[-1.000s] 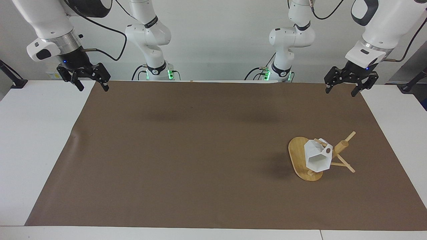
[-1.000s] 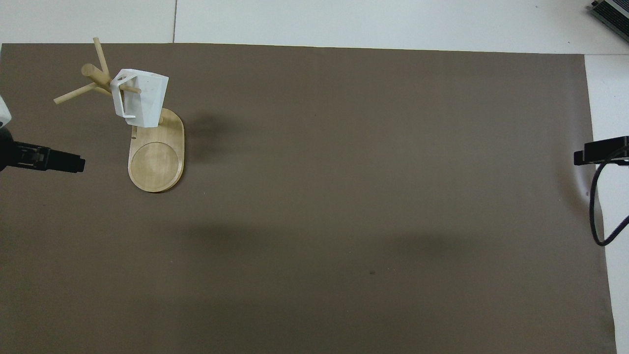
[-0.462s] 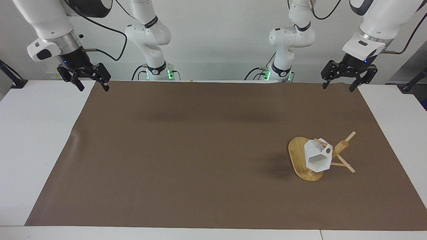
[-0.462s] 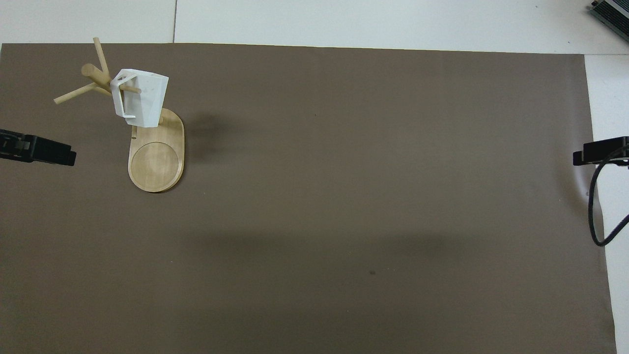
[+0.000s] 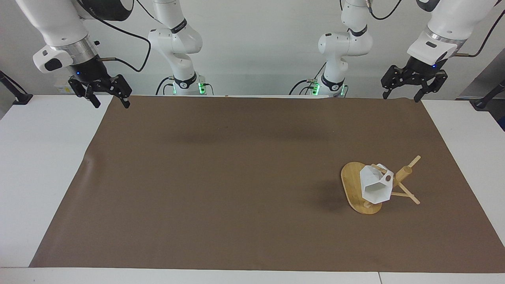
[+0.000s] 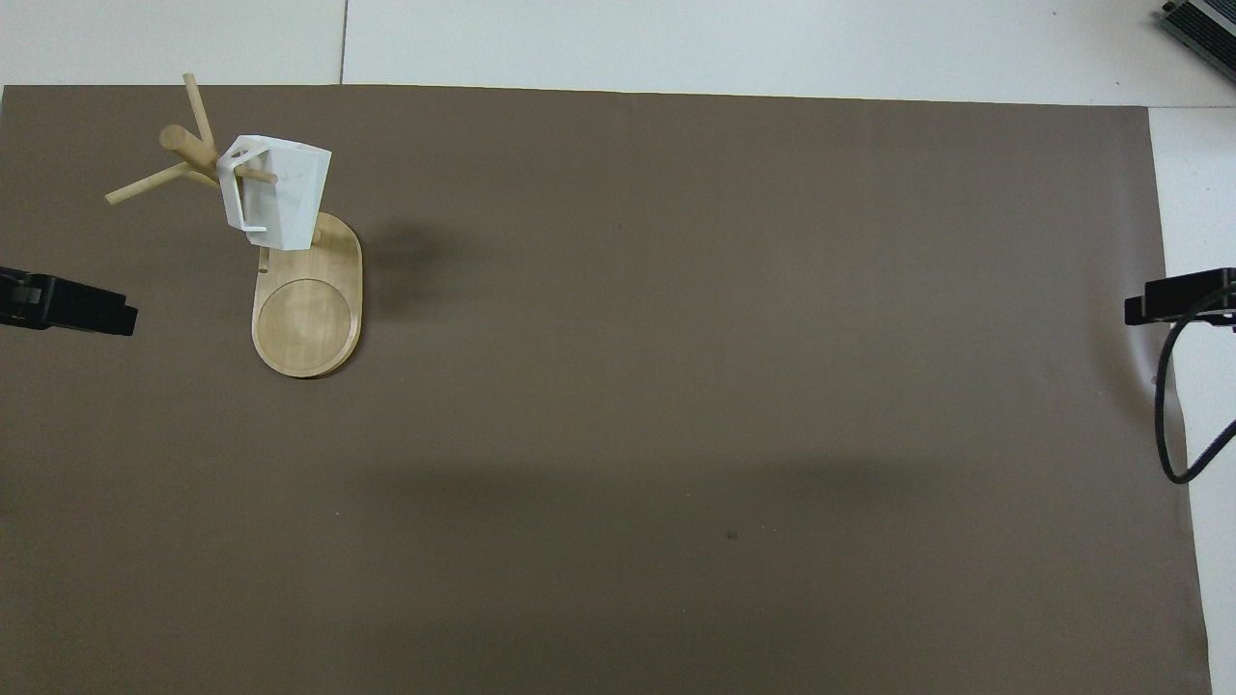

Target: Hang cup on rack

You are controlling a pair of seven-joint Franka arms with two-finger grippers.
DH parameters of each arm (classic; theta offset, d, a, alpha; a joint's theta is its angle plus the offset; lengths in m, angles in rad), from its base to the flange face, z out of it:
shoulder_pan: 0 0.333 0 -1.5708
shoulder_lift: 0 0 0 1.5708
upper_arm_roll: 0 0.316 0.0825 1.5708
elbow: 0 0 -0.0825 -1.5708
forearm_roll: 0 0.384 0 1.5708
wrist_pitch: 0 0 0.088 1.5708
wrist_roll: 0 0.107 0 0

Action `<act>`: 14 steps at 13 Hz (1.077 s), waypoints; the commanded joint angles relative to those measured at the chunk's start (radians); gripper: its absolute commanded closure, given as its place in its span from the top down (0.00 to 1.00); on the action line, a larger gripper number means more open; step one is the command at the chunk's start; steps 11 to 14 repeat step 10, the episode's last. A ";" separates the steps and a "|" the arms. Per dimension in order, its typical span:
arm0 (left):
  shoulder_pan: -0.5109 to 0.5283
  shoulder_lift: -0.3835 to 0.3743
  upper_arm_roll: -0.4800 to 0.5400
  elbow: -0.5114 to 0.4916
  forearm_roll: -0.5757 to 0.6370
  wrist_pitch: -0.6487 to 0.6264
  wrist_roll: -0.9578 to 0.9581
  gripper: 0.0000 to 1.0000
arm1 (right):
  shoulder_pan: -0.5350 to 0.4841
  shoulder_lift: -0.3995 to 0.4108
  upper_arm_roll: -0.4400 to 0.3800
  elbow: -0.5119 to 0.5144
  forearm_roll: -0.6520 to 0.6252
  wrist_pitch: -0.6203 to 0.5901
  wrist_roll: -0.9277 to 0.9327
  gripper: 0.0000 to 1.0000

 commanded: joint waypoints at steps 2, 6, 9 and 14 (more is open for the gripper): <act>0.029 -0.042 0.005 -0.074 0.018 0.030 -0.024 1.00 | -0.009 -0.013 0.009 -0.012 -0.008 -0.011 -0.022 1.00; 0.029 -0.043 0.005 -0.074 0.022 0.010 -0.023 1.00 | -0.009 -0.019 0.009 -0.012 -0.006 -0.017 -0.024 1.00; 0.027 -0.043 0.005 -0.076 0.029 0.010 -0.021 1.00 | -0.009 -0.019 0.009 -0.013 -0.006 -0.022 -0.024 1.00; 0.029 -0.043 0.005 -0.076 0.030 0.012 -0.018 1.00 | -0.009 -0.019 0.009 -0.013 -0.006 -0.025 -0.024 1.00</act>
